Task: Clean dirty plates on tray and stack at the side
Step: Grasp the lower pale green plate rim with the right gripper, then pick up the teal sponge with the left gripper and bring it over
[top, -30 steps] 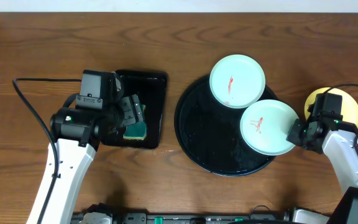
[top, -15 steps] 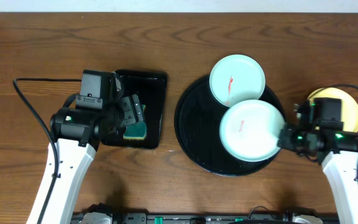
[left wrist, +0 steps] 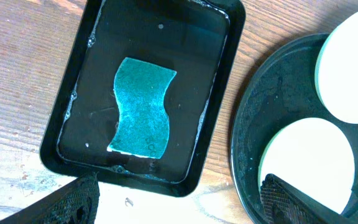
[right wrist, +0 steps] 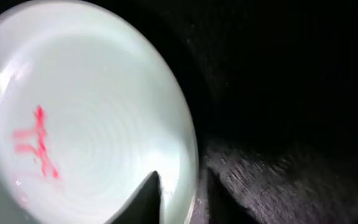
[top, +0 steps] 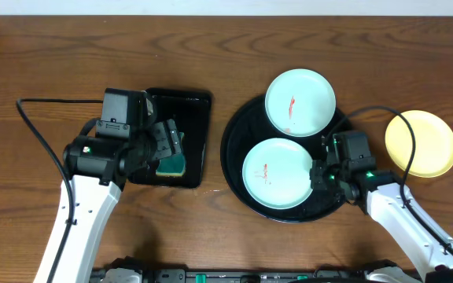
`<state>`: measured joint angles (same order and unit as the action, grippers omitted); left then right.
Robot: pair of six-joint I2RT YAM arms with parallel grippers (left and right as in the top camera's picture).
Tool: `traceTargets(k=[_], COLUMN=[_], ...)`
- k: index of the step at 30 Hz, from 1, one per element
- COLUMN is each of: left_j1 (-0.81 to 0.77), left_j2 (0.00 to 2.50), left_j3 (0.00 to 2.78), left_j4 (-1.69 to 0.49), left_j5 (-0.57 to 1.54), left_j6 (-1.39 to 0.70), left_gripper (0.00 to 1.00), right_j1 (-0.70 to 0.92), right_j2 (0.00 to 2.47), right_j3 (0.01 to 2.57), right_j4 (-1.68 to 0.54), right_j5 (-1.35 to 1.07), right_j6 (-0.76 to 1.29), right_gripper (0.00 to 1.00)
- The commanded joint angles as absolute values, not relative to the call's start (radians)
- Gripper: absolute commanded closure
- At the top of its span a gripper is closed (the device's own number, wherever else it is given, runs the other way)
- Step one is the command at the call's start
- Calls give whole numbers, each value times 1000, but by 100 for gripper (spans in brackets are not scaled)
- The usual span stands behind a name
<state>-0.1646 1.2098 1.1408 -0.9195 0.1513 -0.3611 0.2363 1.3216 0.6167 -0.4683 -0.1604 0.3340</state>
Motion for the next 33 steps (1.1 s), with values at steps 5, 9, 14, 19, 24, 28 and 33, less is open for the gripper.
traceTargets(k=[5,9,14,19,24,28,33], left_j1=[-160,-163,-163,-163,-163,-163,-162], left_j2=[1209,1215,1282,1423,1620,1736,1747], left_j3=[1164,1147,1039,950,949,949,970], left_j4=[-980,-990,-951,-813,-687,-637,-656], left_j5=[176,171,168,103,89,97,148], left_j6=[-418,-416,-432,-431,-419,-421,-424], left_gripper=[17,17,21,36,43,71,93], right_j1=[243,243,243,243,243,243,243], right_j2=[1306,1306,1301,1301,1301,1301,1301], right_j3=[910,1025,1040,1040,1040,1040,1040], right_j4=[-759,-905,-938,-935,-940,-939,-938], right_j5=[-123,-130,-196,-218,-218,-219,-218], right_j6=[188,178,178,178,178,178,178], right_gripper=[62,62,63,64,65,65,66])
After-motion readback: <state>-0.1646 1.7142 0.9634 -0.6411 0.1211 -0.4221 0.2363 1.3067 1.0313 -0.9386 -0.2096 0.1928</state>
